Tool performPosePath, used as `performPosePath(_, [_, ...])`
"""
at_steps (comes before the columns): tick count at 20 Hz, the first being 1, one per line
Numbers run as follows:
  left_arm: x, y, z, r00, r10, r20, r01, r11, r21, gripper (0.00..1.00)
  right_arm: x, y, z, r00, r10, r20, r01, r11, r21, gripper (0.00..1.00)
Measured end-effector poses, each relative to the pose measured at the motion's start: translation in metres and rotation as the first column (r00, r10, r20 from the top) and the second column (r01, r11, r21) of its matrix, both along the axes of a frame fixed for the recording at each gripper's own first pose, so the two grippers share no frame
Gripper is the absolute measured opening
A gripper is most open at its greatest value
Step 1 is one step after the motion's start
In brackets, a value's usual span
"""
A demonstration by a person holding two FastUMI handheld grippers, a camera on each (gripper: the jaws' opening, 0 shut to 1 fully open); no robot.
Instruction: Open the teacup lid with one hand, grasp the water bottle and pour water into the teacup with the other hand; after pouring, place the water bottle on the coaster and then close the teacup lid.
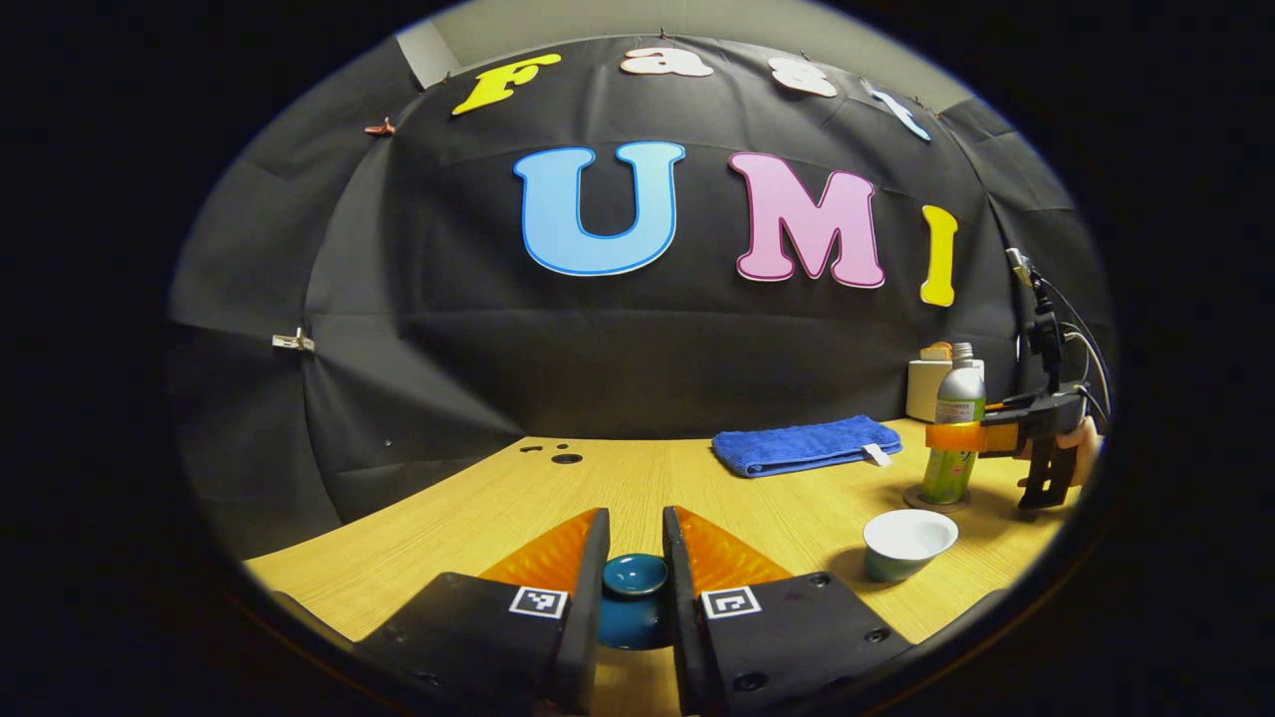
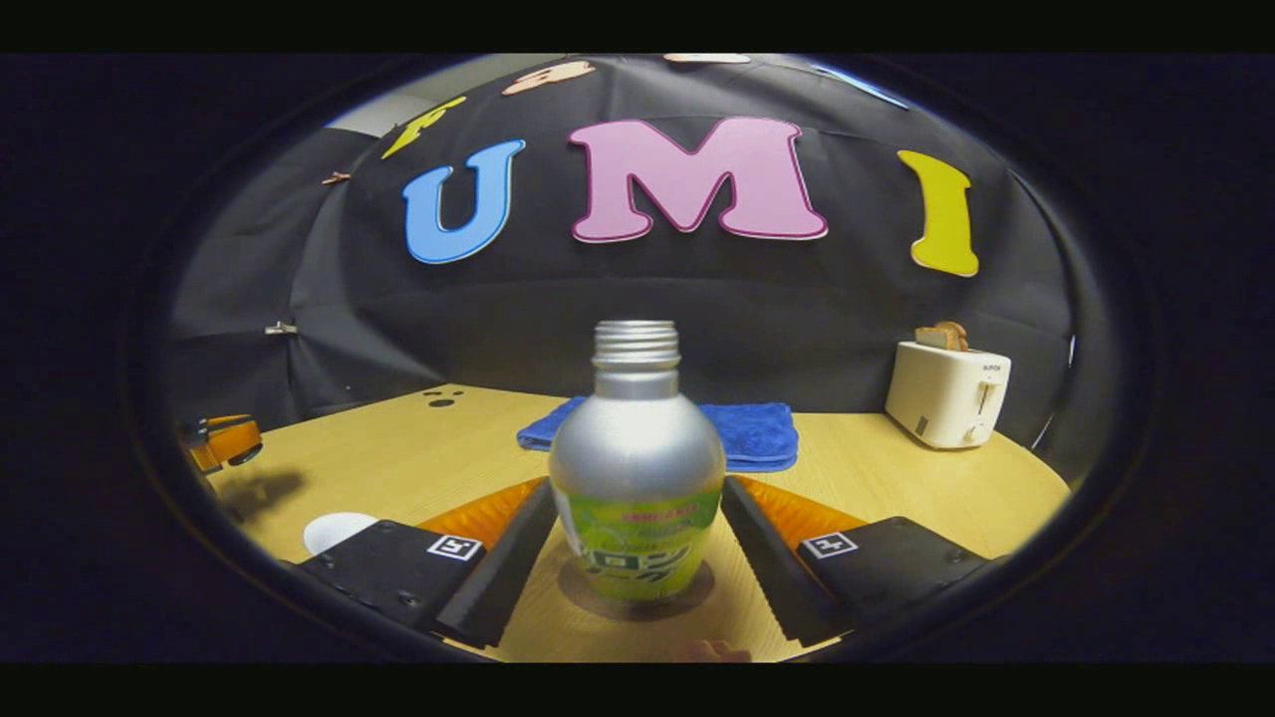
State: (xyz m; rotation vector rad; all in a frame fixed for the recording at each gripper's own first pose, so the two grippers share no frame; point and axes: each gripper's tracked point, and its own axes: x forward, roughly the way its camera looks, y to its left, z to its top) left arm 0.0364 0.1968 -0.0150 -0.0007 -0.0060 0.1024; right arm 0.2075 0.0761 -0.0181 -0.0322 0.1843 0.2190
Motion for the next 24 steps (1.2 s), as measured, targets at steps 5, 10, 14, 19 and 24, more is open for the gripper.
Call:
performPosePath(5, [-0.001,0.001,-0.001,1.000,0.016,-0.002,-0.016,1.000,-0.001,0.35,-0.028,-0.007,-0.001,1.000,0.003,-0.025,-0.002,1.000,0.016,0.98])
performPosePath(10, [0.000,-0.008,0.000,1.000,-0.014,0.000,0.014,1.000,0.012,0.35,-0.066,-0.040,0.008,0.999,-0.051,0.003,0.051,0.999,0.000,0.99])
performPosePath(14, [0.006,-0.047,0.010,0.996,-0.094,0.009,0.094,0.996,0.003,0.35,-0.104,-0.053,0.032,0.993,-0.075,0.092,0.076,0.997,-0.003,0.99])
performPosePath(19, [0.020,-0.114,0.030,0.970,-0.243,0.012,0.243,0.970,0.020,0.35,-0.139,-0.056,0.031,0.988,-0.077,0.132,0.078,0.997,0.002,0.99])
performPosePath(24, [0.037,-0.168,0.015,0.936,-0.346,-0.060,0.348,0.937,0.016,0.35,-0.152,-0.064,0.045,0.971,-0.134,0.196,0.124,0.990,0.061,0.99])
